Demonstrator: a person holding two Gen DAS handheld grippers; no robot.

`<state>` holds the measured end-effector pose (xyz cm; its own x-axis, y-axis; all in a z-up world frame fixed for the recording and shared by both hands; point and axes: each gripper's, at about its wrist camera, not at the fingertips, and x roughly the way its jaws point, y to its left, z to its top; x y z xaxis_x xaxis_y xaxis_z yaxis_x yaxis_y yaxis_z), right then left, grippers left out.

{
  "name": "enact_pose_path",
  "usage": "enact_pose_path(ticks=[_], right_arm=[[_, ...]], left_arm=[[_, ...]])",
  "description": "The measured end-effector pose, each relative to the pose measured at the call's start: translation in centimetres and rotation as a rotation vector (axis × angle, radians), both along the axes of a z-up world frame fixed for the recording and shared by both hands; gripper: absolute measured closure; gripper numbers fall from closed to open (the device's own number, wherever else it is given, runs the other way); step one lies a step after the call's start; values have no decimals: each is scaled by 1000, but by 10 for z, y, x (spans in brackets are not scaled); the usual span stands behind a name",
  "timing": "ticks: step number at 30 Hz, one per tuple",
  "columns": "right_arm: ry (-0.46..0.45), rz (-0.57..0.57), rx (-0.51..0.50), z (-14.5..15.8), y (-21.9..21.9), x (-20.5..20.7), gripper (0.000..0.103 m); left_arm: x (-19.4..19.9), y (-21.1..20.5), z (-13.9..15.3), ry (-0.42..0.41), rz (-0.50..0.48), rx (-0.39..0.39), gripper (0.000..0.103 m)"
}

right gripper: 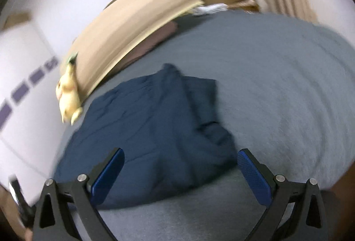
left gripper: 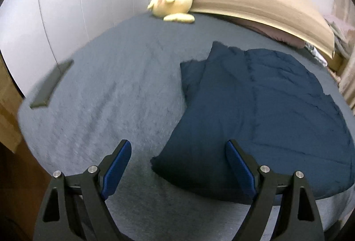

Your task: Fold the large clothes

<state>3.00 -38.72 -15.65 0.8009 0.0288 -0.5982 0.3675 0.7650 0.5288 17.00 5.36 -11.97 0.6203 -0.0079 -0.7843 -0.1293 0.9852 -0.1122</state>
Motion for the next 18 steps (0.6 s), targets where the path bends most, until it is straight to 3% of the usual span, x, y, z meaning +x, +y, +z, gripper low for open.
enact_pose_path(ticks=[3, 6, 7, 8, 9, 15, 17, 18], right_arm=[[35, -18, 38, -10, -10, 3, 0], [66, -14, 95, -21, -13, 12, 1], [82, -6, 106, -25, -13, 16, 11], [117, 11, 111, -32, -12, 23, 40], [142, 30, 122, -39, -14, 27, 46], [171, 25, 112, -47, -11, 39, 44], [162, -8, 159, -47, -15, 34, 29], [164, -23, 161, -43, -18, 29, 27]], left_arm=[[1, 4, -5, 10, 13, -45, 16], [0, 0, -12, 26, 13, -29, 15], [2, 0, -15, 33, 14, -28, 15], [3, 0, -19, 42, 16, -25, 15], [4, 0, -22, 47, 14, -22, 15], [3, 3, -34, 60, 17, -28, 14], [-1, 5, -28, 64, 29, -29, 15], [-2, 6, -24, 61, 32, -24, 15]])
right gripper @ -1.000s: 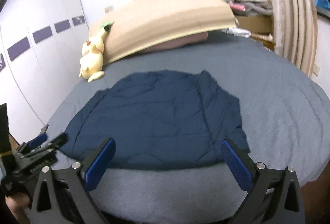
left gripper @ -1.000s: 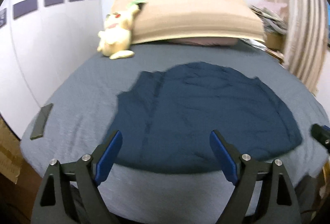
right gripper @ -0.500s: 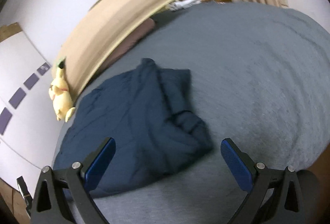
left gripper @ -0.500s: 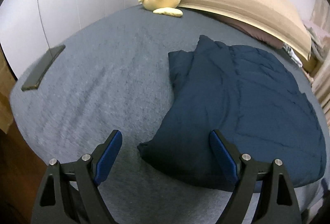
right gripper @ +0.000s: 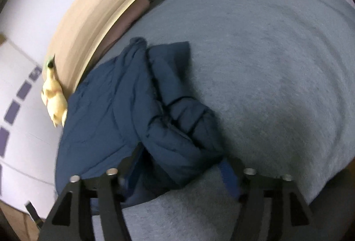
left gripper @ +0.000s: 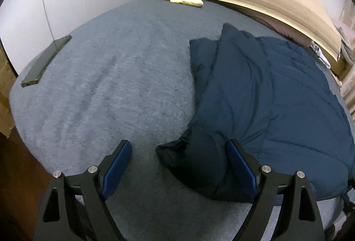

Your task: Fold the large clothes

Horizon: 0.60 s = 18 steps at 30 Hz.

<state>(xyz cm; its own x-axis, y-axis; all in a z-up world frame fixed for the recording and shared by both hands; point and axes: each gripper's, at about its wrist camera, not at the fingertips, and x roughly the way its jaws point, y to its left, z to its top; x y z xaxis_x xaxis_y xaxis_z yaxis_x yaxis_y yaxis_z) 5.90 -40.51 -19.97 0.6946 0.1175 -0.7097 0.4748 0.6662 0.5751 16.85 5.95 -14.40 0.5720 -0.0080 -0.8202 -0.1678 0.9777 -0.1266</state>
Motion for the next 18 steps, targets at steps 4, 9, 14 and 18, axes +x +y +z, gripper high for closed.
enact_pose_path(ticks=[4, 9, 14, 18], right_arm=[[-58, -4, -170, 48, 15, -20, 18], [-152, 105, -332, 111, 62, -34, 0], [-165, 246, -443, 136, 119, -41, 0], [-175, 284, -499, 144, 140, -57, 0]], left_arm=[[-17, -7, 31, -55, 1, 45, 15], [-40, -33, 72, -138, -66, 55, 15], [-66, -64, 108, -218, -171, 83, 15], [-78, -84, 125, -252, -225, 105, 14]])
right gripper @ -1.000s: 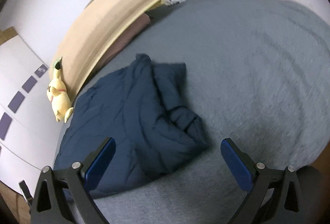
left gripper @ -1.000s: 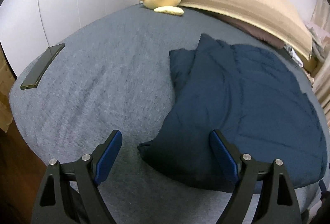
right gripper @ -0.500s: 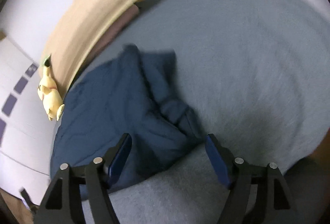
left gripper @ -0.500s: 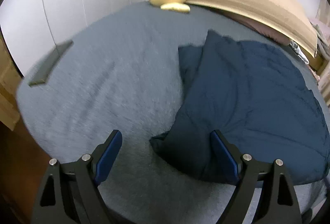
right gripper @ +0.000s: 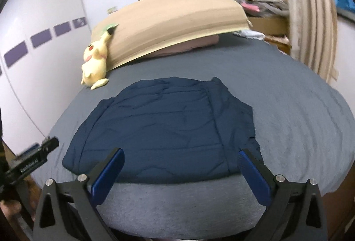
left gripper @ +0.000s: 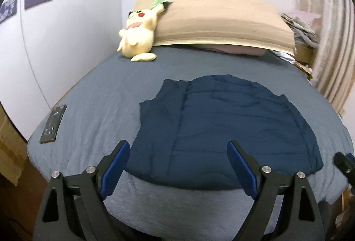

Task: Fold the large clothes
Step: 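Open both grippers and pull back from the flat jacket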

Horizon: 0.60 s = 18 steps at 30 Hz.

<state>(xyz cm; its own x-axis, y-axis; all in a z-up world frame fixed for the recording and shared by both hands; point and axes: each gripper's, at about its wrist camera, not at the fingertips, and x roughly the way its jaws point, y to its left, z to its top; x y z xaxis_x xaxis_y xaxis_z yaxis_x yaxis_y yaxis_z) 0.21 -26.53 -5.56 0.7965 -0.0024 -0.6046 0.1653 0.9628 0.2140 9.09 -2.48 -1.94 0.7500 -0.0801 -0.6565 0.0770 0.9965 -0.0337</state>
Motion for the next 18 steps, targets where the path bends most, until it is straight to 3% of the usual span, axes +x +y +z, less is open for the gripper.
enact_pose_path(ticks=[18], right_arm=[[45, 8, -89, 2, 12, 3, 0]], left_arm=[[-7, -38, 3, 6, -96, 0, 12]])
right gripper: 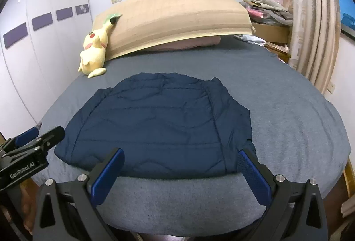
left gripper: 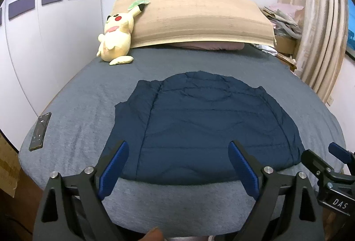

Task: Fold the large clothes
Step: 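Open both grippers and pull back from the flat jacket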

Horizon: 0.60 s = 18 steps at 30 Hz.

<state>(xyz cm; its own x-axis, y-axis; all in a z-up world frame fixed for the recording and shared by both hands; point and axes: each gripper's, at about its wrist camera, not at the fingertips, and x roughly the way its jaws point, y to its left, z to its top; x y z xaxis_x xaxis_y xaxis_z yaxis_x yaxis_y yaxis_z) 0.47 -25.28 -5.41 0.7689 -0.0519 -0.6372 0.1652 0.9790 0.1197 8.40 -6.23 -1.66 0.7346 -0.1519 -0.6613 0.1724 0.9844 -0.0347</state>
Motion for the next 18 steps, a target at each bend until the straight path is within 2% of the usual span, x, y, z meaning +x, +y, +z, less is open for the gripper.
enact_pose_path(ticks=[12, 18], right_arm=[[43, 16, -8, -5, 6, 6, 0], [29, 4, -8, -4, 6, 5, 0]], left_arm=[[0, -8, -3, 16, -4, 33, 11], [-3, -11, -2, 4, -5, 39, 10]])
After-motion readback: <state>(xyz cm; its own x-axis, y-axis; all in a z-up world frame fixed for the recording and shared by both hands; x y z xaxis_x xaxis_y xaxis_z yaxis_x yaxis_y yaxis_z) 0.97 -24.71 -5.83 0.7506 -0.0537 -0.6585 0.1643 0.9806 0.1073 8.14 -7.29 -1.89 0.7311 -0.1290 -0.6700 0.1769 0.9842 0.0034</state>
